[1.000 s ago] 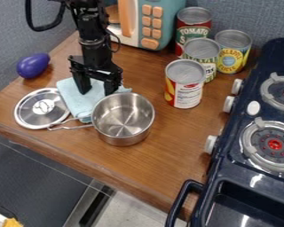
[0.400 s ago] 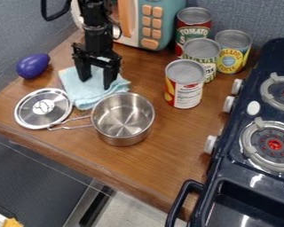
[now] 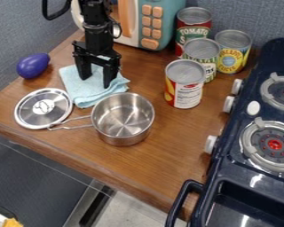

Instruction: Wipe the table with a blue cloth and then put it back

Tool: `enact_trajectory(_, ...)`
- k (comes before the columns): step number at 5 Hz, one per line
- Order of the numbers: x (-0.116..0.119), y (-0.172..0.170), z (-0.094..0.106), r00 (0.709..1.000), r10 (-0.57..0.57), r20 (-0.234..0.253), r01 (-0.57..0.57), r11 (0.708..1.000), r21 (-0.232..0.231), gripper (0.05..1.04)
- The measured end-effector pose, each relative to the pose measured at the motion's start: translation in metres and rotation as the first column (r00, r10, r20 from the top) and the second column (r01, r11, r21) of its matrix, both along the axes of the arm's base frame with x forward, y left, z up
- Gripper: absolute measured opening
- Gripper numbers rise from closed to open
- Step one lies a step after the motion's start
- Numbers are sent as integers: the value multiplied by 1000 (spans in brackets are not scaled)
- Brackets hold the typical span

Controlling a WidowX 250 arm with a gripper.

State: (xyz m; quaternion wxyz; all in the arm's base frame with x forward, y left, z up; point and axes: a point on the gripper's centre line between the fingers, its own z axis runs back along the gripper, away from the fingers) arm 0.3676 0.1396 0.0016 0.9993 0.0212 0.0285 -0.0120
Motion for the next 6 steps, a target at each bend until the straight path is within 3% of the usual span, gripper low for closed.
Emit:
enact_trajectory(4,-19,-7,5,999,37,29,-38,999,22,1000)
enact_trajectory(5,-18,-7,11,1000,19,8,-19,1000,19,1000)
enact_trajectory(6,-11,-12,27,999,18,39,-19,999,30,1000)
